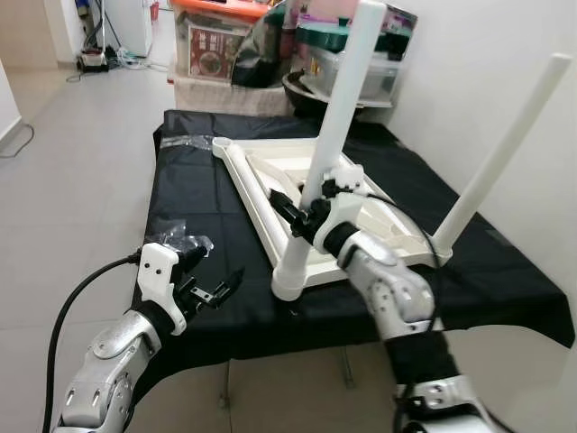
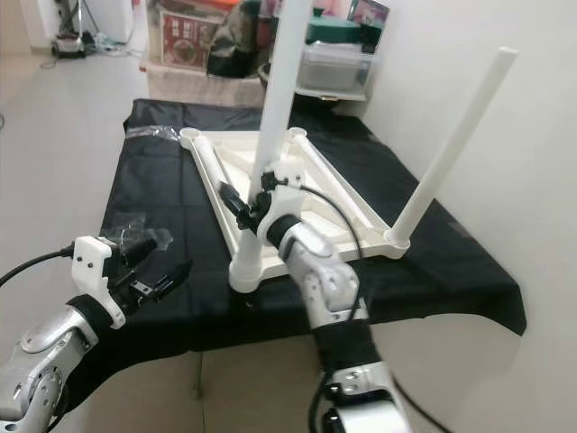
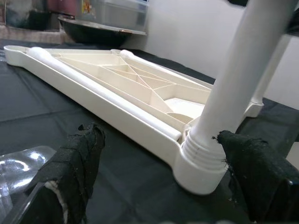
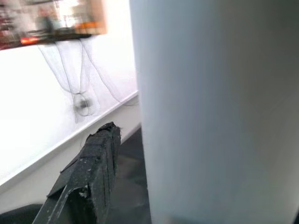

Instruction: Building children table

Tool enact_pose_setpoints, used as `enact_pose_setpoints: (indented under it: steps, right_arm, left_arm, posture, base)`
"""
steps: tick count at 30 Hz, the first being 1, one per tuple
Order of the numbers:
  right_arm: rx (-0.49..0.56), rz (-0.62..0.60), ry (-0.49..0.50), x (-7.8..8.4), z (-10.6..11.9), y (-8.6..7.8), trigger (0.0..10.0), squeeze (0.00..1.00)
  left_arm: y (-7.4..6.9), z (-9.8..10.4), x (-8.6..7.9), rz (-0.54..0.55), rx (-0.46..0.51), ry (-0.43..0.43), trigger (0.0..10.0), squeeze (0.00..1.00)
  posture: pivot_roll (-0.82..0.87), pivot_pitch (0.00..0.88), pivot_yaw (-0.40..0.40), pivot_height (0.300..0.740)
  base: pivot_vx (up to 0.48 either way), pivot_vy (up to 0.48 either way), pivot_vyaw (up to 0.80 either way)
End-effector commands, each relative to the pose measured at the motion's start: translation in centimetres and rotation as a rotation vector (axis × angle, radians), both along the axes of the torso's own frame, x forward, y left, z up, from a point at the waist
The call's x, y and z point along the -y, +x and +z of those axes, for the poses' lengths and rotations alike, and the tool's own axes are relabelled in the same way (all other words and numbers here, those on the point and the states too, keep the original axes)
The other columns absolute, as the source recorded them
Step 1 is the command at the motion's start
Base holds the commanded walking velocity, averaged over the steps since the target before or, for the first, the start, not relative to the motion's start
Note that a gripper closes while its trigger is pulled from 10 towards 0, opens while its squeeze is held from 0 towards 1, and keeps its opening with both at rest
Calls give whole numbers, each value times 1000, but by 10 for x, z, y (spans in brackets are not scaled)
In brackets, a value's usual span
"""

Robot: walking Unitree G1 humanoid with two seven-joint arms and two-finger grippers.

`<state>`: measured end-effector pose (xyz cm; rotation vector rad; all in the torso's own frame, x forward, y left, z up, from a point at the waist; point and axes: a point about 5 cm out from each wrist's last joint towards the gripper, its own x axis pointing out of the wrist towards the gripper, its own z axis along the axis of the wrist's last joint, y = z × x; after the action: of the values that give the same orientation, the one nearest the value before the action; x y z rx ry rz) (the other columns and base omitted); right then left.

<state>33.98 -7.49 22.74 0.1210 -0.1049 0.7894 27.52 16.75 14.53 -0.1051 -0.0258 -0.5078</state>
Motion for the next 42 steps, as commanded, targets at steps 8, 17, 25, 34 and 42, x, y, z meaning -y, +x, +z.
enact_pose_setpoints:
  steps: [8,17,25,34,42]
  right_arm:
    - [-13,56,-149,1,-18,19,0,0]
    - [-106,-145,-157,27,-24,35,0,0]
    - [-531,-847,-6,54,-81,27,0,0]
    - [-316,-497,34,-8,-46,11,10000,1000]
    - [-82,15,33,-8,-6,-5,10000,0]
  left_arm:
    - [-1,-4,5,1,-8,-18,10000,0]
    - [-2,-3,5,-2,-8,-23,10000,0]
    - [-3,-3,3,-2,-10,-20,10000,0]
    - [-2,-3,2,-7,-16,-10,10000,0]
    - [-2,-3,3,4,-11,-22,10000,0]
  posture:
    - [175,0,-209,740]
    - [166,0,-201,740]
    - [179,0,-195,740]
    - [172,0,-187,740]
    - [170,0,-192,740]
  base:
    - [0,0,0]
    - [0,0,0]
    - [0,0,0]
    - [0,0,0]
    - [0,0,0]
